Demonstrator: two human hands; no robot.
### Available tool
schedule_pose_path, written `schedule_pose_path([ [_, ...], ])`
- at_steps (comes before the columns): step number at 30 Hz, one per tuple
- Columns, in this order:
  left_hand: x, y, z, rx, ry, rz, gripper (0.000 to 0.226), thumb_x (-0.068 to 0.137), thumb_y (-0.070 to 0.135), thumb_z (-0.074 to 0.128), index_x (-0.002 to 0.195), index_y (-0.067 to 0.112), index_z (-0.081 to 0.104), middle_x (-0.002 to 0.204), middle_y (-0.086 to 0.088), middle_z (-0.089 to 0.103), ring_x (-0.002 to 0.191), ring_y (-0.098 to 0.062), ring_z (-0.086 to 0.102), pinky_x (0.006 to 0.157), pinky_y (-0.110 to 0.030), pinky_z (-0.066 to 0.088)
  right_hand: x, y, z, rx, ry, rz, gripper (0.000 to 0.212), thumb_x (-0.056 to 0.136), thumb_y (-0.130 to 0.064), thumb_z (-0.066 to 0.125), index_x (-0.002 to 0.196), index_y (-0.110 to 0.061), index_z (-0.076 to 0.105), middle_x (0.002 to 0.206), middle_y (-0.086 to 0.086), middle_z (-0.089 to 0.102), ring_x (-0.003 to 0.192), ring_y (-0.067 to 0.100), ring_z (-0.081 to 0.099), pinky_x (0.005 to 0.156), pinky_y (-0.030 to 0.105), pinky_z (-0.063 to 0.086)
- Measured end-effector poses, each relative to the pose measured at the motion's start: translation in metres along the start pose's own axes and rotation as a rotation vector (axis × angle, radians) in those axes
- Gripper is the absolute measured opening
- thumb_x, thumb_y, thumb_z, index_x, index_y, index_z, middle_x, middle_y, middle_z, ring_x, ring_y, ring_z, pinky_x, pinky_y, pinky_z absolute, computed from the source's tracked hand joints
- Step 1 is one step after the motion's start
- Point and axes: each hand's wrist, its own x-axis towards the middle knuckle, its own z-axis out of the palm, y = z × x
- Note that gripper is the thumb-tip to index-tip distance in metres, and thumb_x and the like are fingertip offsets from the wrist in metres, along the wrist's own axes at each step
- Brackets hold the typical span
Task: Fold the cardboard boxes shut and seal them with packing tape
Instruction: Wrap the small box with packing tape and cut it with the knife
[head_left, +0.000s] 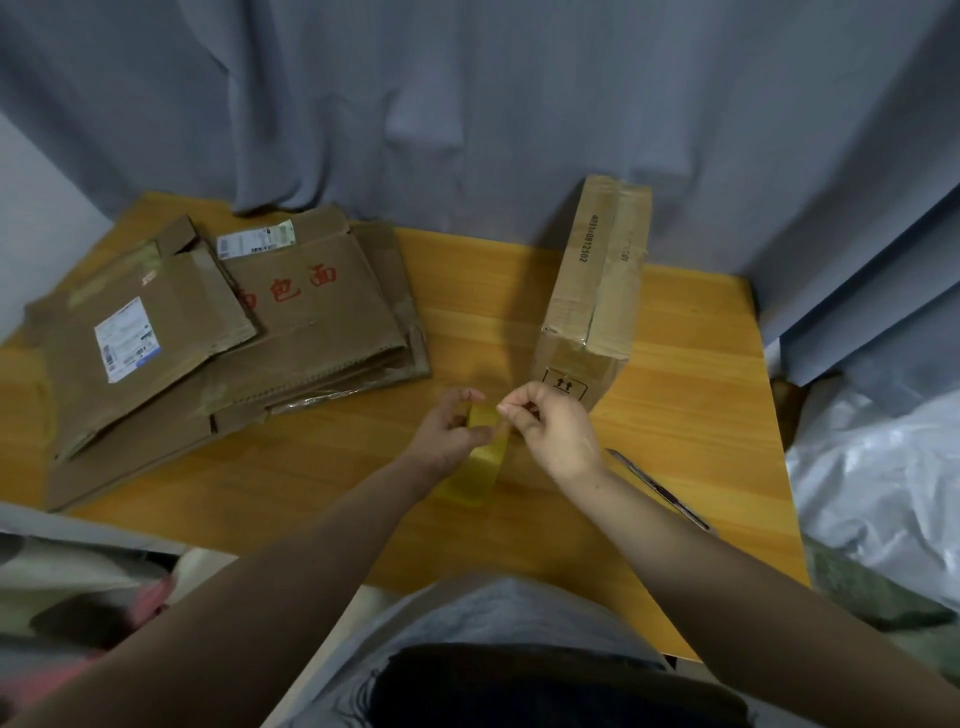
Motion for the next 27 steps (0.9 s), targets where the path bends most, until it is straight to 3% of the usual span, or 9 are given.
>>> schedule_pose_path([
  [3,-0.002,-0.002,-0.002,-0.002,-0.014,-0.027,0.032,0.085,0.013,0.066,0.112,0.02,0.051,0.085,-0.001,0.055,0.076,-0.013,0.049,0.061,-0.025,0.04,0.007,-0.002,0.0,0.125,-0.051,0.077,0.018,0.093,-0.021,0.059,0.078,-0.03,0.055,0.072,-0.01,0.064,0.075,0.011,0.068,0.08,0.04,0.055],
  [7,-0.002,-0.003,-0.002,-0.126,-0.001,-0.106,0.008,0.091,0.029,0.059,0.089,0.025,0.053,0.071,0.005,0.056,0.065,-0.013,0.05,0.061,-0.025,0.04,0.011,-0.006,-0.003,0.175,-0.066,0.065,0.013,0.094,-0.015,0.058,0.084,-0.022,0.06,0.074,-0.008,0.063,0.071,0.014,0.069,0.076,0.04,0.057],
  [11,0.0,-0.007,-0.001,-0.074,0.03,-0.135,0.018,0.095,0.038,0.052,0.079,0.029,0.053,0.082,-0.004,0.049,0.079,-0.021,0.044,0.071,-0.034,0.036,0.011,-0.001,0.003,0.203,-0.101,0.148,0.005,0.094,-0.016,0.058,0.092,-0.02,0.061,0.079,-0.004,0.066,0.073,0.012,0.069,0.082,0.039,0.057],
  [12,0.0,-0.007,-0.001,-0.078,0.036,-0.146,0.017,0.095,0.037,0.052,0.08,0.028,0.054,0.083,-0.005,0.049,0.08,-0.021,0.044,0.071,-0.034,0.036,0.011,-0.001,0.003,0.206,-0.106,0.167,0.01,0.094,-0.017,0.059,0.103,-0.018,0.059,0.085,-0.001,0.064,0.077,0.015,0.069,0.082,0.04,0.056],
  [15,0.003,-0.005,0.0,-0.156,0.034,-0.211,0.012,0.096,0.03,0.053,0.091,0.02,0.057,0.086,-0.006,0.054,0.079,-0.021,0.049,0.068,-0.029,0.039,0.016,0.004,0.002,0.334,-0.077,0.272,0.067,0.089,-0.015,0.065,0.143,-0.026,0.027,0.1,-0.003,0.048,0.09,0.029,0.066,0.082,0.045,0.056],
  [18,0.003,-0.007,0.001,-0.264,0.023,-0.295,0.012,0.096,0.028,0.053,0.1,0.018,0.059,0.085,-0.006,0.058,0.073,-0.019,0.052,0.067,-0.03,0.04,0.013,0.005,0.0,0.307,-0.085,0.21,0.05,0.084,-0.002,0.068,0.107,-0.042,0.047,0.103,-0.003,0.042,0.096,0.027,0.058,0.079,0.042,0.057],
  [20,0.004,-0.008,0.001,-0.29,0.021,-0.337,0.016,0.097,0.029,0.052,0.104,0.017,0.059,0.082,-0.006,0.058,0.069,-0.02,0.052,0.067,-0.032,0.041,0.01,0.006,-0.001,0.173,-0.131,0.131,0.045,0.081,-0.003,0.071,0.084,-0.045,0.052,0.107,-0.004,0.041,0.103,0.021,0.053,0.092,0.036,0.052],
  [24,0.004,-0.009,0.0,-0.296,0.013,-0.362,0.016,0.098,0.028,0.05,0.101,0.016,0.059,0.085,-0.009,0.059,0.071,-0.022,0.054,0.068,-0.033,0.043,0.004,0.006,0.002,0.127,-0.167,0.067,0.022,0.078,-0.001,0.073,0.094,-0.016,0.072,0.109,-0.002,0.04,0.091,0.015,0.058,0.094,0.021,0.047],
  [27,0.004,-0.008,-0.001,-0.291,0.003,-0.362,0.014,0.097,0.028,0.051,0.097,0.017,0.059,0.085,-0.009,0.058,0.071,-0.021,0.054,0.068,-0.032,0.043,0.004,0.006,0.006,0.028,-0.152,0.022,0.026,0.079,-0.004,0.073,0.104,-0.007,0.072,0.11,-0.002,0.04,0.089,0.01,0.054,0.086,0.007,0.039],
])
